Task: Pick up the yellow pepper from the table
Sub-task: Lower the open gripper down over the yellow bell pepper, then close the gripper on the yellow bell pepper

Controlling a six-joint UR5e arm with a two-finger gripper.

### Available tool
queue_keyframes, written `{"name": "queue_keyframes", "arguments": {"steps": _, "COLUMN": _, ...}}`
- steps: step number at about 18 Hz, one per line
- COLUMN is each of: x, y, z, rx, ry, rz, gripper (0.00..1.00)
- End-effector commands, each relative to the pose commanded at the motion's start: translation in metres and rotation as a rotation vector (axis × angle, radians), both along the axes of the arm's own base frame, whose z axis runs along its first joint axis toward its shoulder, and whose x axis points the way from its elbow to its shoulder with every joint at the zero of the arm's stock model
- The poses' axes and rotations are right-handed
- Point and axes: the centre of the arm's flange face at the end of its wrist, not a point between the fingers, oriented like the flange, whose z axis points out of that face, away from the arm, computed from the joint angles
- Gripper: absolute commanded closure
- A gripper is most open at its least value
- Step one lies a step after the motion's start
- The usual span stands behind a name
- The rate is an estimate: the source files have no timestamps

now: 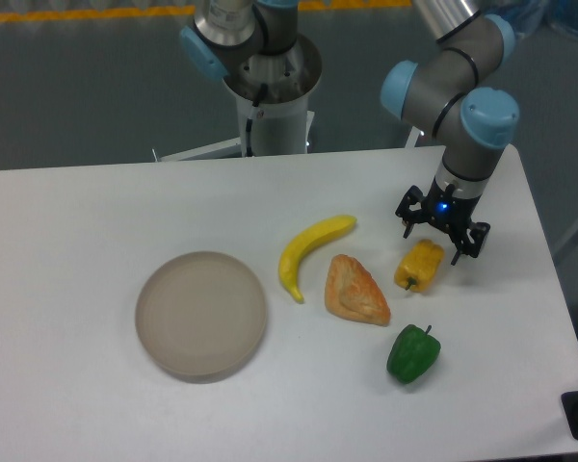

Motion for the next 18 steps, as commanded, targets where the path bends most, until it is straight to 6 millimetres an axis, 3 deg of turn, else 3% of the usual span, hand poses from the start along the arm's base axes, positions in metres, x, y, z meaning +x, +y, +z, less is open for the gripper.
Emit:
{"name": "queue_keyframes", "arguments": {"steps": 7, "x": 0.0062, "y": -0.0019, "z": -0.0130, "rx": -0.036, "ry": 0.006, "rz": 0.000, "gripper": 0.00}}
{"name": "queue_keyframes", "arguments": {"steps": 8, "x": 0.0052, "y": -0.0013, "z": -0.0126, "rx": -0.035, "ry": 0.007, "rz": 0.001, "gripper": 0.06}}
{"name": "queue_keyframes", "arguments": {"steps": 9, "x": 0.0046, "y": -0.0009, "z": -0.0136, "rx": -0.036, "ry": 0.006, "rz": 0.004, "gripper": 0.27}}
{"name": "queue_keyframes", "arguments": {"steps": 11, "x": 0.0038, "y": -0.0003, "z": -0.0123, "rx": -0.034, "ry": 0.009, "rz": 0.000, "gripper": 0.54}}
{"name": "queue_keyframes", "arguments": {"steps": 12, "x": 0.0027, "y": 0.0006, "z": -0.0103, "rx": -0.030, "ry": 0.012, "rz": -0.002, "gripper": 0.62}}
{"name": "queue_keyframes", "arguments": {"steps": 13, "x": 0.0026, "y": 0.0007, "z": -0.0112, "rx": -0.031, "ry": 0.012, "rz": -0.006, "gripper": 0.67}}
{"name": "queue_keyframes", "arguments": {"steps": 18, "x": -0.0003, "y": 0.0016, "z": -0.0063, "rx": -0.025, "ry": 0.021, "rz": -0.008, "gripper": 0.71}}
